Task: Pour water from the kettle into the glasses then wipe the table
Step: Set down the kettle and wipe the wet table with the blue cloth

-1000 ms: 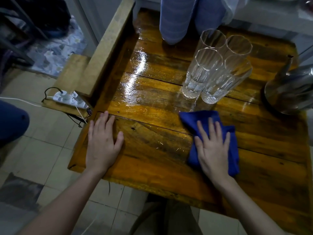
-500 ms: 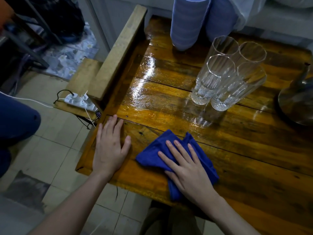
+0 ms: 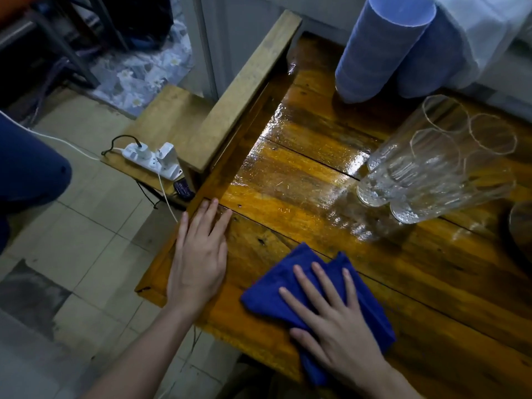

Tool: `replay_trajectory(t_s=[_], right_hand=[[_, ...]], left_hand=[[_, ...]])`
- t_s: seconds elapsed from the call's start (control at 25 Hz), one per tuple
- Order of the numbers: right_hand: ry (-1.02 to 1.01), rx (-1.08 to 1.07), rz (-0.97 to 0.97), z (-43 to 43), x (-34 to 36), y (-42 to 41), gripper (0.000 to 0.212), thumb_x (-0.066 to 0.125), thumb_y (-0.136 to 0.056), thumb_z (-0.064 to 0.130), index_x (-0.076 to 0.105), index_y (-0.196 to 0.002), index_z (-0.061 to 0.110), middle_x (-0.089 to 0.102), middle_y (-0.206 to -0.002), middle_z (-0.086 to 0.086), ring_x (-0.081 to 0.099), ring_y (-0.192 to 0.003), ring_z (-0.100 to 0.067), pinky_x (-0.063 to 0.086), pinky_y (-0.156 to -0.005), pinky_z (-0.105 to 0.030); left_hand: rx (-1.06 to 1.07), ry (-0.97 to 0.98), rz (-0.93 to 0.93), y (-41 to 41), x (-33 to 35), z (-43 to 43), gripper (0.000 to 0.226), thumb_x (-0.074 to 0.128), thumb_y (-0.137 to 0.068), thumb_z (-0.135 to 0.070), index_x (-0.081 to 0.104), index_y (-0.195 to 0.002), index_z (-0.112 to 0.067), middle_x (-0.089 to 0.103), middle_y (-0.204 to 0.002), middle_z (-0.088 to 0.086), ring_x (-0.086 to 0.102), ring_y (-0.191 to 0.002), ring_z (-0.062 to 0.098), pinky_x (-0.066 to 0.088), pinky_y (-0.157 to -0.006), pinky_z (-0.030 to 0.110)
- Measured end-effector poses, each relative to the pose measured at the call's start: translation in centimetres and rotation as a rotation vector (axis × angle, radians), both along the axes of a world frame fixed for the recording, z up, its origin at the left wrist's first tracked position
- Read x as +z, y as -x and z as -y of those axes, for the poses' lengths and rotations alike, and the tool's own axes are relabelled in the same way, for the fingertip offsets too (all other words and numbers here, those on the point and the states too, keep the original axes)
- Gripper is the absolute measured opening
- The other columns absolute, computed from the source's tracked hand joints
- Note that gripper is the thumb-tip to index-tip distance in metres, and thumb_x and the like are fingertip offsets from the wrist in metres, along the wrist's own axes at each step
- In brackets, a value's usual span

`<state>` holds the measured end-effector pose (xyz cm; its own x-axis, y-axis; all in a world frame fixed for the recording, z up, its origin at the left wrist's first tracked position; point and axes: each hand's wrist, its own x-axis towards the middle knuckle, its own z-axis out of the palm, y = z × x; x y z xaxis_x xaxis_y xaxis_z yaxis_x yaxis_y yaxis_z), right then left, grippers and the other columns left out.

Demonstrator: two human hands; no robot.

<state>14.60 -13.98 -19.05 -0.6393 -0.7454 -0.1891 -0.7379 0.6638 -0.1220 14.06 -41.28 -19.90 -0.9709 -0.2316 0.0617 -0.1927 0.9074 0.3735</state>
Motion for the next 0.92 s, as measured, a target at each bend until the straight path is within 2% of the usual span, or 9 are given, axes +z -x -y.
replay_trajectory(t_s=[0.16, 0.4, 0.52, 0.8, 0.92], right_hand=[[0.060, -0.007, 0.056, 6.7, -0.2, 2.4, 0.060, 0.024, -0.100, 0.061, 0.012, -0.155, 0.041, 0.012, -0.166, 0.003, 0.009, -0.152, -0.028, 0.008, -0.113, -0.063], [0.115, -0.131, 0.040, 10.6, -0.8, 7.7, 0.060, 0.021, -0.099, 0.061, 0.012, -0.155, 0.041, 0.006, -0.166, 0.003, -0.001, -0.153, -0.024, 0.004, -0.117, -0.063], [0.131, -0.223, 0.020, 12.8, -1.1, 10.7, 0.062, 0.021, -0.098, 0.062, 0.014, -0.155, 0.040, 0.007, -0.166, 0.002, 0.000, -0.153, -0.024, 0.002, -0.118, -0.064], [0.151, -0.417, -0.040, 14.6, -2.1, 21.1, 0.064, 0.015, -0.096, 0.063, 0.010, -0.156, 0.039, 0.004, -0.167, 0.000, -0.003, -0.153, -0.026, -0.003, -0.117, -0.066], [0.152, -0.435, -0.044, 15.1, -2.3, 23.4, 0.064, 0.015, -0.097, 0.063, 0.009, -0.156, 0.038, 0.003, -0.167, -0.002, -0.003, -0.152, -0.028, -0.005, -0.116, -0.066]], left_hand=[[0.002, 0.022, 0.017, -0.1, 0.0, 0.3, 0.051, 0.030, -0.097, -0.019, 0.035, -0.148, -0.018, 0.033, -0.155, 0.004, 0.025, -0.146, 0.018, 0.014, -0.120, 0.044], [-0.003, 0.032, 0.059, 0.0, -0.1, 0.1, 0.054, 0.027, -0.096, -0.023, 0.032, -0.149, -0.017, 0.028, -0.157, 0.003, 0.021, -0.147, 0.017, 0.017, -0.119, 0.046], [-0.001, 0.050, 0.076, 0.2, 0.0, 0.0, 0.052, 0.027, -0.096, -0.023, 0.036, -0.147, -0.015, 0.029, -0.157, 0.003, 0.021, -0.147, 0.017, 0.016, -0.119, 0.045], [0.001, 0.042, 0.081, 0.3, 0.0, -0.1, 0.054, 0.031, -0.097, -0.026, 0.030, -0.150, -0.018, 0.025, -0.159, 0.001, 0.018, -0.148, 0.015, 0.013, -0.120, 0.044], [-0.002, 0.065, 0.091, 0.2, -0.1, -0.1, 0.056, 0.032, -0.097, -0.034, 0.028, -0.150, -0.019, 0.022, -0.160, 0.002, 0.014, -0.149, 0.015, 0.011, -0.120, 0.043]])
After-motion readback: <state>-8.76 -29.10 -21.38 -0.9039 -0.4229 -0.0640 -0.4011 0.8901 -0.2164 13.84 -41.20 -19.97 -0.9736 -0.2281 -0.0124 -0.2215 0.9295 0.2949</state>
